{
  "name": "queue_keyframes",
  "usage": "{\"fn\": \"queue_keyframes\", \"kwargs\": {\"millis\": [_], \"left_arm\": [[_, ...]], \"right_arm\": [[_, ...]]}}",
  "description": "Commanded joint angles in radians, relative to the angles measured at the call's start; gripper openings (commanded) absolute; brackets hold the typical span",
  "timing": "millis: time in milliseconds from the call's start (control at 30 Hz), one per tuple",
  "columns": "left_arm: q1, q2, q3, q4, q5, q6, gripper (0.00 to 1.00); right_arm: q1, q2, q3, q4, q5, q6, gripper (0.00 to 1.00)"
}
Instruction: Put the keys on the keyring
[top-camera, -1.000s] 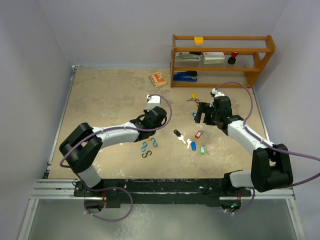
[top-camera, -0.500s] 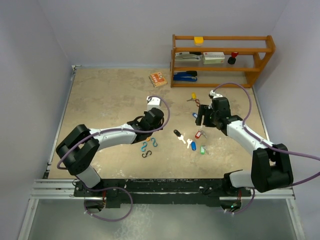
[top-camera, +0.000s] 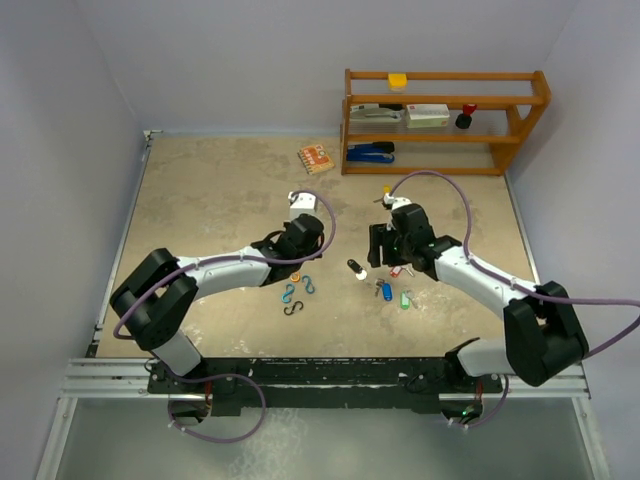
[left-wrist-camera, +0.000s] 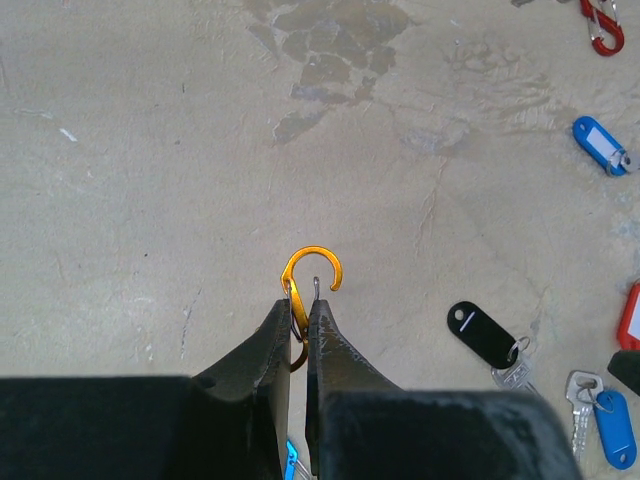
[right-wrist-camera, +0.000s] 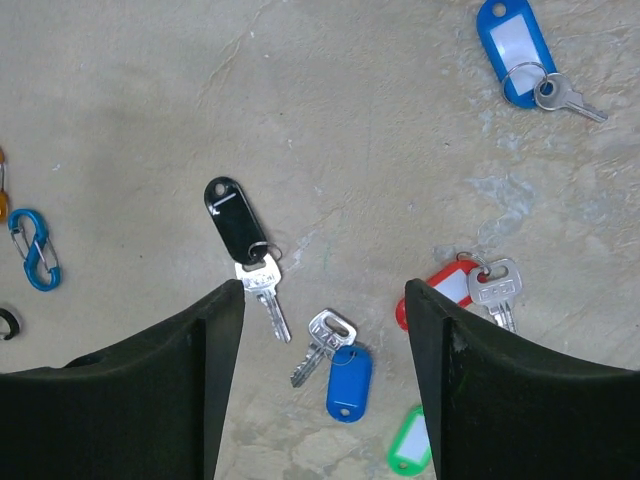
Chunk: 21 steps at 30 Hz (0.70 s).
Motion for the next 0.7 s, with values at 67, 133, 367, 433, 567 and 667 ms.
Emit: {"fn": "queue_keyframes", "kwargs": {"millis": [67,133,367,433,567,667], "left_arm": [[0.01,-0.044,-0.025,0.026,-0.013,-0.019,0.0],[0.013,-0.038,-0.028,0.033,-0.013,-0.019,0.0],[0.013,-0.025,-0.033,0.047,0.003,-0.024,0.0],[0.013,-0.024,-0.036,0.051,0.002,-0.024,0.0],[0.013,-0.02,-0.033,0.047,0.0,-0.023,0.0],[0.013,-0.018,-0.035,0.048,0.0,-0.024,0.0]], "right_arm": [[0.023,-0.048,-0.024,-0.057,0.059,0.025,0.67],[0.038,-0.066,-0.041,-0.069,0.083,0.025,0.66],[0.106,-0.066,-0.043,-0.146,0.157,0.024,0.57],[0.128,-0.064,-0.041,-0.157,0.181,0.024,0.55],[0.161,-0.043,-0.024,-0.181,0.215,0.022,0.5],[0.186,-0.017,-0.016,-0.189,0.239,0.017,0.45]]}}
